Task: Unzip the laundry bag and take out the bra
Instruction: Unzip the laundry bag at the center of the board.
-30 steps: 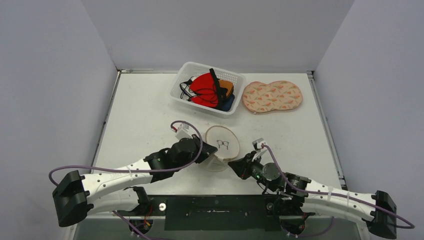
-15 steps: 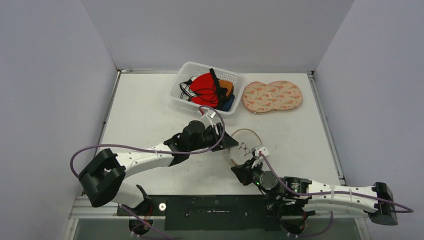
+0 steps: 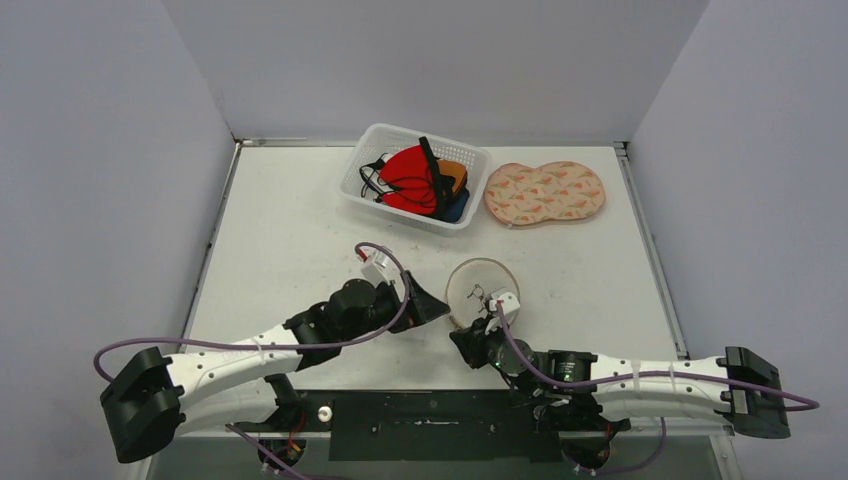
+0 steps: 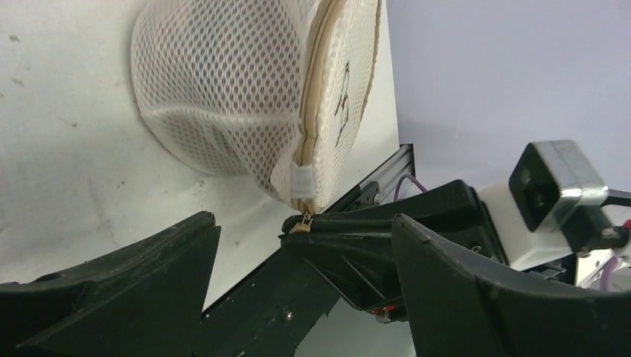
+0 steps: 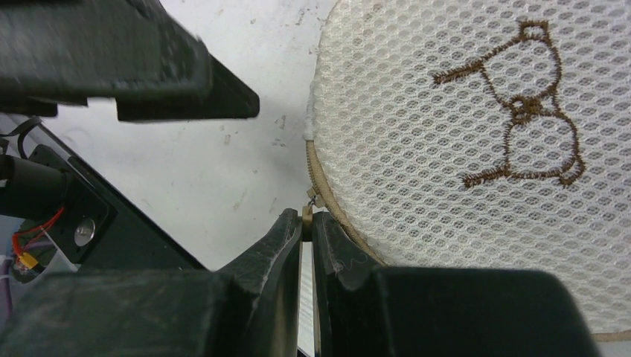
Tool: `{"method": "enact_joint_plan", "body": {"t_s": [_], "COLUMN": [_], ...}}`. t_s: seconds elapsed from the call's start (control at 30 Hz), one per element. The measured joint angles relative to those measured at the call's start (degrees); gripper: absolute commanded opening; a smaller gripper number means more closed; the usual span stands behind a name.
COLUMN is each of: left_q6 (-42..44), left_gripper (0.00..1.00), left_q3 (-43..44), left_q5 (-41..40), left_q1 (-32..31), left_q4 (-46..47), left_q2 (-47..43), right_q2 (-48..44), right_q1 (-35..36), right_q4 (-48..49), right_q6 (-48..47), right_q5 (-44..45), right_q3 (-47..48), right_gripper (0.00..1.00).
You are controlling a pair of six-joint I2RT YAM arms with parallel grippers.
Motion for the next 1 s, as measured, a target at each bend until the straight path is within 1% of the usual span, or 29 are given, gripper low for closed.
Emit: {"method": "enact_joint_plan", "body": {"t_s": [0.1,0.2,0.4,0.47,0.57,0.7,0.73,0.83,0.87,1.0], "left_q6": [-1.0,-1.4,-1.8,-1.9,-2.3,-2.9,-2.9,-3.0,-2.9,-2.8], "left_gripper": [0.71,0.61,0.48,0.44,0.34,0.24,0.18,0.03,0.0,0.0], "left_q3": [-0.6,-0.1,0.8,0.8,0.9,1.0,1.1,1.8,2.1,2.4], "left_q5": [-1.0,-1.4,-2.2,-2.6,-3.3,-4.1,-4.3,-4.4,-4.4,-4.5], "left_q1": [-2.0,-3.5,-4.6,-4.6,-4.6,-4.6,-4.7,-4.7,-4.7,-4.9], "left_q4": [0.1,1.1,3.9,4.5,5.7,6.5,6.6,6.9,7.0,6.9], "left_q2": [0.2,2.9,8.4,9.0,9.4,9.5,9.5,9.7,9.8,10.0], "right_q2": [1.5,2.3,2.3,2.3,1.7,0.8,0.5,0.0,-0.1,-1.0], "right_q1": [0.0,0.0,0.0,0.0,0.0,0.0,0.0,0.0,0.0,0.0], "right_q4": [1.6,2.2,2.8,2.8,2.8,2.7,2.6,2.3,2.1,0.7], "right_q6": [-0.4,-0.9,-1.0,-1.0,-1.0,-1.0,-1.0,-0.9,-0.8,-0.7], "right_q5": [0.0,-0.1,-0.3,-0.5,-0.7,-0.7,-0.7,-0.7,-0.7,-0.7], "right_q3": [0.8,1.6,2.3,2.3,2.3,2.3,2.3,2.3,2.3,2.3], "right_gripper": [0.05,0.05,0.05,0.05,0.05,0.05,0.05,0.05,0.05,0.05]}}
